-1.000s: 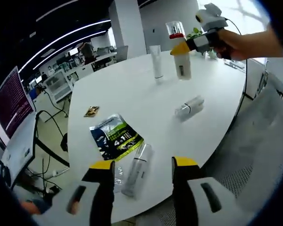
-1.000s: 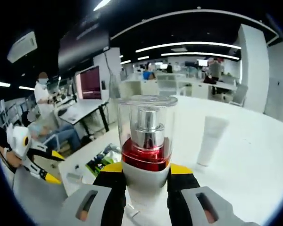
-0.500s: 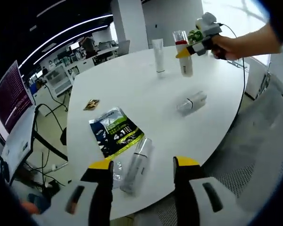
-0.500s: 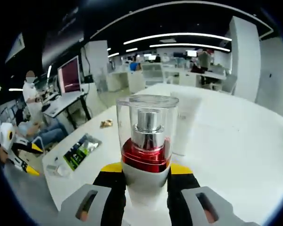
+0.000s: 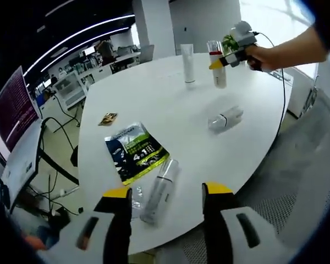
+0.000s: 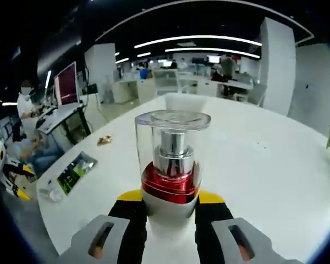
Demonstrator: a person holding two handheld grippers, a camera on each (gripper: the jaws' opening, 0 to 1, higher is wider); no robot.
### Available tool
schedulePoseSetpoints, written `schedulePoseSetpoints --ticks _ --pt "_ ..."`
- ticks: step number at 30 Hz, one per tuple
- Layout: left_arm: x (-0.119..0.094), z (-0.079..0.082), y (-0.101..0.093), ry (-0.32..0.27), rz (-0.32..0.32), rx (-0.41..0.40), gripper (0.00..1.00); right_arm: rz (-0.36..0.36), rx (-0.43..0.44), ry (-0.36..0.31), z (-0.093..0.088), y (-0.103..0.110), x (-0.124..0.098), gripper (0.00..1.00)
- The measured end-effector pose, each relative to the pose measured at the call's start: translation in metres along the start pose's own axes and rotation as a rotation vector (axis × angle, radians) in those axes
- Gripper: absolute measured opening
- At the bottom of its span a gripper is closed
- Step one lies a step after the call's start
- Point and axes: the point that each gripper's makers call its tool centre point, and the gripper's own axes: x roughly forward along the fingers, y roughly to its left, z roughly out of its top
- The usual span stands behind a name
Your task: Arrange the skincare products in the storage area until every visible bottle or jar stands upright without overlapping.
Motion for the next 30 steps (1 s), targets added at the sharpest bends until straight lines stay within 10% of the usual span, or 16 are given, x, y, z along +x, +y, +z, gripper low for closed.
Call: schedulePoseSetpoints --ticks 30 --pt "0.005 -0.013 -0.003 0.065 -0.017 0.032 0.39 -0.020 0.015 -0.060 0.001 -0.051 0.043 0.28"
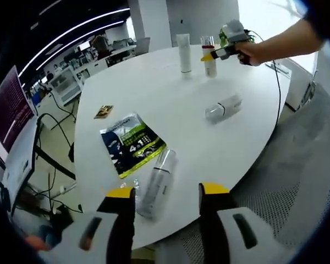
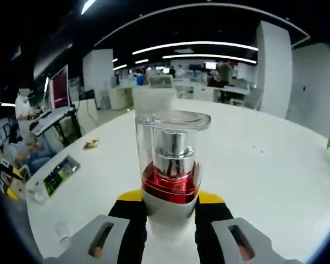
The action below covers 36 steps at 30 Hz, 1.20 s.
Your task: Arrange the skincare products in the storage area until every visible bottle or jar stands upright without overlapping.
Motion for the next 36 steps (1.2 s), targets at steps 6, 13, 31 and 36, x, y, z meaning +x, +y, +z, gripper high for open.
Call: schedulePoseSetpoints --ticks 6,13,31,36 --pt "0.002 -0.003 -0.001 0.016 -0.005 0.001 0.40 -0.017 -0.002 -0.002 0.000 -0.008 0.006 0.28" --pt "0.003 -0.006 -0.001 0.034 -0.002 -0.002 0.41 -0.025 -0.020 -0.012 0.002 -0.018 0.014 0.28" --pt "0.004 -0.010 -0.001 0.057 -0.001 0.004 0.41 -0.014 -0.060 -0.086 0.009 -0.025 0.029 0.29" --pt "0.004 -0.010 -0.001 0.056 -0.001 0.004 0.41 -0.004 -0.090 -0.096 0.007 -0.023 0.026 0.29"
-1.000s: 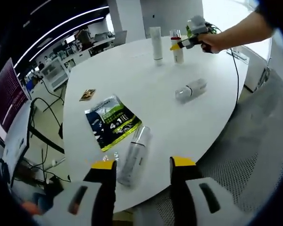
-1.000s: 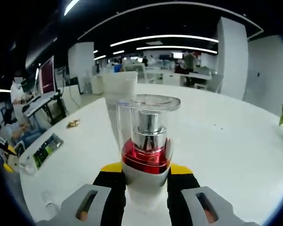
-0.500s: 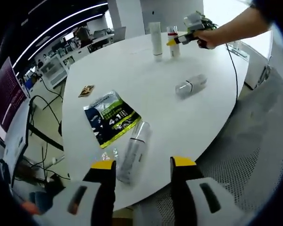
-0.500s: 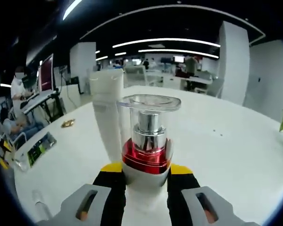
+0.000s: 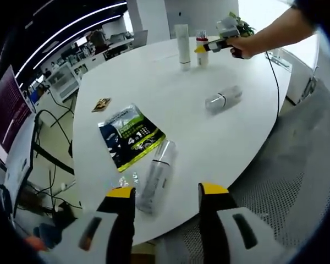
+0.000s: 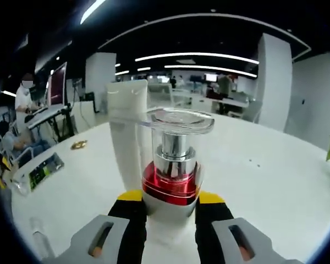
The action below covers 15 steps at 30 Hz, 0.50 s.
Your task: Arrange the skincare products in the storage area until every visible bottle or jar stands upright without overlapping.
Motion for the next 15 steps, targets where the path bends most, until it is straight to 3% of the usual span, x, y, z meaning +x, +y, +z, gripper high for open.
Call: schedulePoseSetpoints --ticks 10,15 --pt "-0.0002 0.0000 0.0002 0.000 0.001 0.003 0.41 0.006 -0.010 -0.011 0.0006 -0.0004 0.0005 0.30" --pt "-0.0002 -0.0001 0.0005 -0.002 0.003 0.004 0.41 0.045 -0.014 0.055 -0.0003 0.0000 0.0022 0.30"
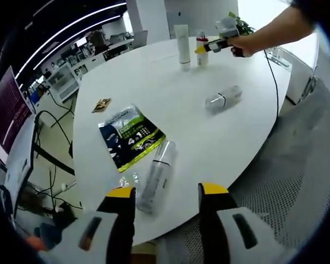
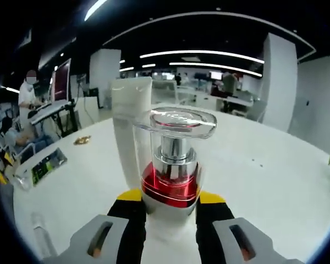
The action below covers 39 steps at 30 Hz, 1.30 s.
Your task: Arrange the skincare products in the storage area until every visible bottle or jar stands upright without overlapping.
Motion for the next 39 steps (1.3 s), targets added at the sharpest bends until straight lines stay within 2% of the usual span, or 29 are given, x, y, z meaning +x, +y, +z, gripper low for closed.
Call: schedulePoseSetpoints --ticks 2,7,15,18,21,39 --pt "0.000 0.000 0.000 0.001 0.001 0.001 0.40 0.020 0.003 0.012 -0.001 0.003 0.000 0.31" --pt "0.000 -0.001 0.001 0.004 0.005 -0.001 0.40 0.074 0.012 0.058 -0.008 0.008 0.000 0.40" --pt "0.000 -0.002 0.002 0.011 0.005 0.001 0.40 0.174 -0.038 0.158 -0.022 0.009 0.005 0.41" --pt "0.000 -0.003 0.001 0.015 0.004 0.003 0.40 0.182 -0.090 0.202 -0.028 0.011 0.004 0.38" --pt "0.000 -0.003 0.002 0.014 0.005 0.001 0.39 0.181 -0.087 0.208 -0.029 0.009 0.005 0.31" --pt "0.000 -0.003 0.002 0.018 0.007 0.005 0.38 0.127 -0.086 0.224 -0.026 0.008 0.010 0.30"
